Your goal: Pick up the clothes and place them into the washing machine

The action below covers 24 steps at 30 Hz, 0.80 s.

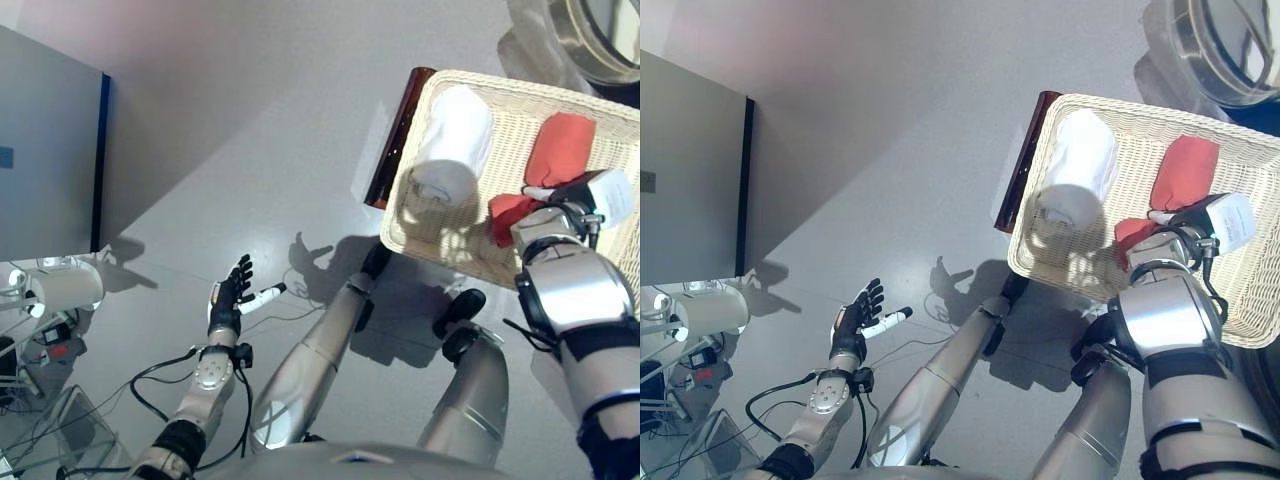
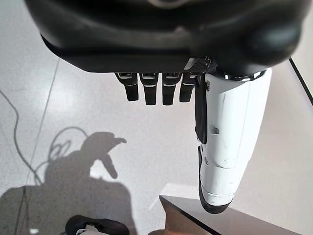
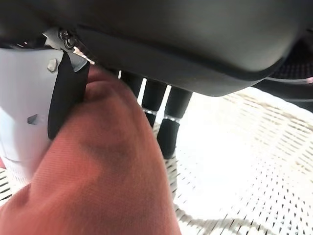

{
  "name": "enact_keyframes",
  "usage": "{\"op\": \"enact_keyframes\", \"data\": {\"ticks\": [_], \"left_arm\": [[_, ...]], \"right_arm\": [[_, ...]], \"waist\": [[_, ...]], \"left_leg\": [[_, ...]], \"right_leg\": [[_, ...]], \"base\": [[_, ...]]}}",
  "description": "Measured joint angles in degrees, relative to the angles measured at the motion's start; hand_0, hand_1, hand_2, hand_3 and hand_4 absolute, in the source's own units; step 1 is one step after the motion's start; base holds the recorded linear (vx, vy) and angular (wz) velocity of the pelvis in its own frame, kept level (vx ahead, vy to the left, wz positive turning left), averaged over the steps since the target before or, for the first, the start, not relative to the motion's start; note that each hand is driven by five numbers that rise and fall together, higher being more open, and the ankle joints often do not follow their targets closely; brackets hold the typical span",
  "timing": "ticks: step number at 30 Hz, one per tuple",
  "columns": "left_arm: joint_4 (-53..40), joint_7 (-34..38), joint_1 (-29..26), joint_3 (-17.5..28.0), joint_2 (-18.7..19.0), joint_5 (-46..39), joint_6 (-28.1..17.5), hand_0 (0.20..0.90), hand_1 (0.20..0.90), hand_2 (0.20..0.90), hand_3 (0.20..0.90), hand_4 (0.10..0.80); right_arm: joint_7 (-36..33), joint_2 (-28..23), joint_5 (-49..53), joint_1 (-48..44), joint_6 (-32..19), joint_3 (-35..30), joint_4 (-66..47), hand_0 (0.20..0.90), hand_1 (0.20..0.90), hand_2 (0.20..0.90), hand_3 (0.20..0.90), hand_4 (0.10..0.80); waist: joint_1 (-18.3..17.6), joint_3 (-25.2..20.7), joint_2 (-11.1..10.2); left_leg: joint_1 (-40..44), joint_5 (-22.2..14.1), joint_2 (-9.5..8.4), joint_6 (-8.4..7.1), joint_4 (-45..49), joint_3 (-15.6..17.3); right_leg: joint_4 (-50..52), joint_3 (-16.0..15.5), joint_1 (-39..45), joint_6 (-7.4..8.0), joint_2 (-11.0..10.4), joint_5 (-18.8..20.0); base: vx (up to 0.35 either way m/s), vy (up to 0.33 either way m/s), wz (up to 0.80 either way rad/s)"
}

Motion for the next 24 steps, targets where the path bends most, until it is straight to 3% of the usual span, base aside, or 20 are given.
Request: {"op": "enact_keyframes", "data": {"ticks": [10, 11, 16, 19, 24], "left_arm": [[5.6, -0.1, 0.8, 0.2, -0.3, 0.3, 0.0, 0.9, 0.9, 0.9, 0.9, 0.8], [6.7, -0.4, 0.7, 0.2, -0.5, 0.4, 0.0, 0.9, 0.9, 0.9, 0.9, 0.8], [12.4, -2.4, 2.2, 1.2, -0.6, 0.4, 0.5, 0.9, 0.9, 0.9, 0.9, 0.8], [16.1, -3.7, 3.8, 4.0, -0.6, 0.3, 0.5, 0.9, 0.9, 0.9, 0.9, 0.8], [21.2, -4.8, 3.6, 5.6, -0.4, -0.9, 1.3, 0.9, 0.9, 0.9, 0.9, 0.8]], "right_arm": [[1.4, 5.1, -1.0, 9.1, -0.7, -4.6, -1.3, 0.2, 0.2, 0.2, 0.2, 0.3], [1.9, 5.1, -0.3, 10.6, -1.7, -7.3, -2.4, 0.2, 0.2, 0.2, 0.2, 0.3], [6.4, 5.7, 12.6, 18.2, -6.3, -20.3, -6.0, 0.2, 0.2, 0.2, 0.2, 0.3], [8.7, 4.8, 21.4, 22.5, -9.8, -23.6, -6.9, 0.2, 0.2, 0.2, 0.2, 0.3], [11.9, 5.4, 34.0, 25.1, -14.7, -28.3, -9.1, 0.2, 0.2, 0.2, 0.2, 0.3]], "waist": [[-1.7, -0.3, -0.3], [-1.8, -0.4, -0.4], [-3.6, -1.4, -1.3], [-5.6, -3.4, -2.2], [-9.1, -4.3, -2.4]], "left_leg": [[7.1, 1.0, 0.76, -0.03, -4.9, 0.3], [7.9, 1.5, 0.99, 0.05, -5.6, 0.3], [15.5, 2.5, 1.91, 0.84, -11.0, 1.7], [18.8, 3.3, 2.7, 1.85, -13.9, 3.2], [22.9, 3.3, 3.34, 1.95, -17.2, 5.3]], "right_leg": [[-3.3, 0.1, 6.1, 0.66, 0.6, 0.4], [-4.3, 0.1, 6.8, 0.71, 0.9, 0.8], [-10.0, 0.6, 13.9, 1.37, 1.9, 2.8], [-14.9, 1.3, 17.3, 1.85, 2.9, 5.3], [-20.0, 2.9, 21.0, 2.87, 3.9, 7.3]], "base": [[0.015, -0.023, -0.04], [0.094, 0.009, -0.09], [0.051, 0.016, -0.19], [-0.056, 0.055, -0.3], [0.038, 0.044, -0.29]]}}
